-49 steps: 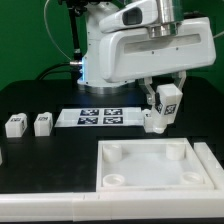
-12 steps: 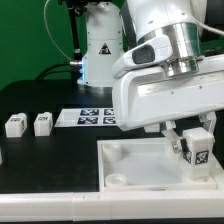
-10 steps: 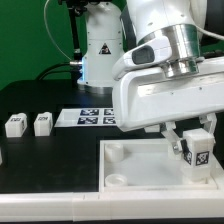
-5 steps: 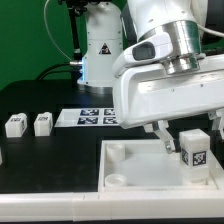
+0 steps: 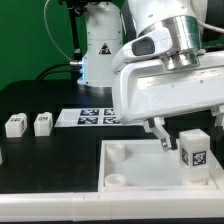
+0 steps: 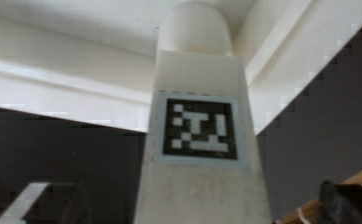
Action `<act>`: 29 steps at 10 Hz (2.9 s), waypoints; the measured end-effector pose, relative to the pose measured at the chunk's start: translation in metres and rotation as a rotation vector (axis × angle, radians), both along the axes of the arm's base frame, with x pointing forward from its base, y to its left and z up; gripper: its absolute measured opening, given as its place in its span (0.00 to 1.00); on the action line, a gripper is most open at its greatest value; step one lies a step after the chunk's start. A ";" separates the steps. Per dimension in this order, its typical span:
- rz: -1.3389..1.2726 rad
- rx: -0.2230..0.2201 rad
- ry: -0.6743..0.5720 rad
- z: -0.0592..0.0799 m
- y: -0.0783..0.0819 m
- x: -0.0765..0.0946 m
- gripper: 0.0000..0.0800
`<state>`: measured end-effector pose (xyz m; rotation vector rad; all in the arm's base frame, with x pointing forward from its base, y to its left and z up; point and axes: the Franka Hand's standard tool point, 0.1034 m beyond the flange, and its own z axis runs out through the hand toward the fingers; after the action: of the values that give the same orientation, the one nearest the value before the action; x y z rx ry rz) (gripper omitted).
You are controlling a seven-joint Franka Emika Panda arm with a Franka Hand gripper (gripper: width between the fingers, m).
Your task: Assemble one leg
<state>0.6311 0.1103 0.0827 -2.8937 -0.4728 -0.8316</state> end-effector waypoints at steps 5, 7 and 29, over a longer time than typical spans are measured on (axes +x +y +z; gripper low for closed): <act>0.019 0.000 0.142 0.017 0.001 0.001 0.81; 0.036 -0.006 0.356 0.024 0.006 0.004 0.81; -0.138 0.050 0.425 0.001 0.002 0.009 0.37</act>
Offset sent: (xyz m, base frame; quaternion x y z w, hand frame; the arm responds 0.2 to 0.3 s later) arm 0.0108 -0.0085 0.0134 0.0014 -0.0166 -0.0054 0.9998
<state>0.6400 0.1119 0.0839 -2.9598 -0.2079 -0.2170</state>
